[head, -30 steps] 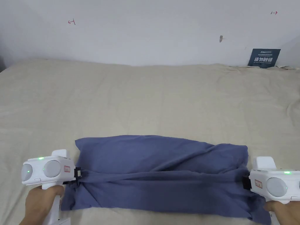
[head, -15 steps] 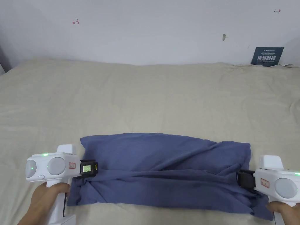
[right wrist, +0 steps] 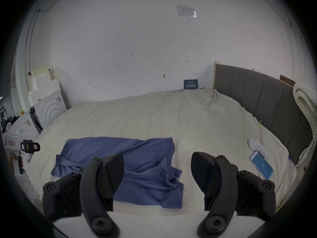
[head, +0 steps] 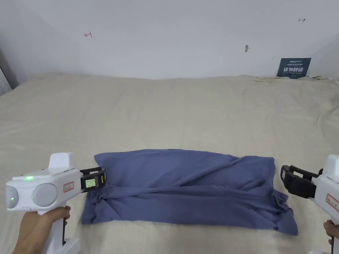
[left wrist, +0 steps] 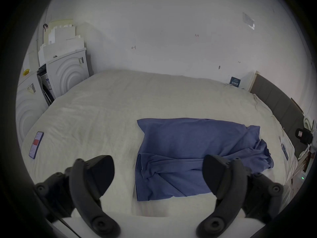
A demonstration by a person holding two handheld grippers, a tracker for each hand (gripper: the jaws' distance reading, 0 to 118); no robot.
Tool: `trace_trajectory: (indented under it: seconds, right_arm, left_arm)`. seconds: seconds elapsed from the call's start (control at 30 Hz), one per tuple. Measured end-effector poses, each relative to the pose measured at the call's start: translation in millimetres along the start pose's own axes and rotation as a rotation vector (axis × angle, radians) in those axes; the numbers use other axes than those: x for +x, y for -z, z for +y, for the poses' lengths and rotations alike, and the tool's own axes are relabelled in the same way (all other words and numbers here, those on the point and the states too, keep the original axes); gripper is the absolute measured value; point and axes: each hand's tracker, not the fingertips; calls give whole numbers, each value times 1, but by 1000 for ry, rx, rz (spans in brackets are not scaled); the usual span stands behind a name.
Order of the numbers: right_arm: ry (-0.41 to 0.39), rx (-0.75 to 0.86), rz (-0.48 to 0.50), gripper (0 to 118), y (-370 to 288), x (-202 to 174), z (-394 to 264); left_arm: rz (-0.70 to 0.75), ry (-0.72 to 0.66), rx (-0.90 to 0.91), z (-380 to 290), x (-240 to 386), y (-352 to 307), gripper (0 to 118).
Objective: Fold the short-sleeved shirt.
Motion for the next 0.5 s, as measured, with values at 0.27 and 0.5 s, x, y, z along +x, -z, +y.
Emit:
trace_trajectory:
  seconds: [0.27, 0.5]
  right_arm:
    - [-11, 45, 1, 0, -31, 0, -25]
    - [-21, 9, -10, 0, -32, 0, -41]
  left_arm:
    - [-67, -37, 13, -37, 1, -24, 0]
    - [-50, -37, -145, -52, -8, -4, 0]
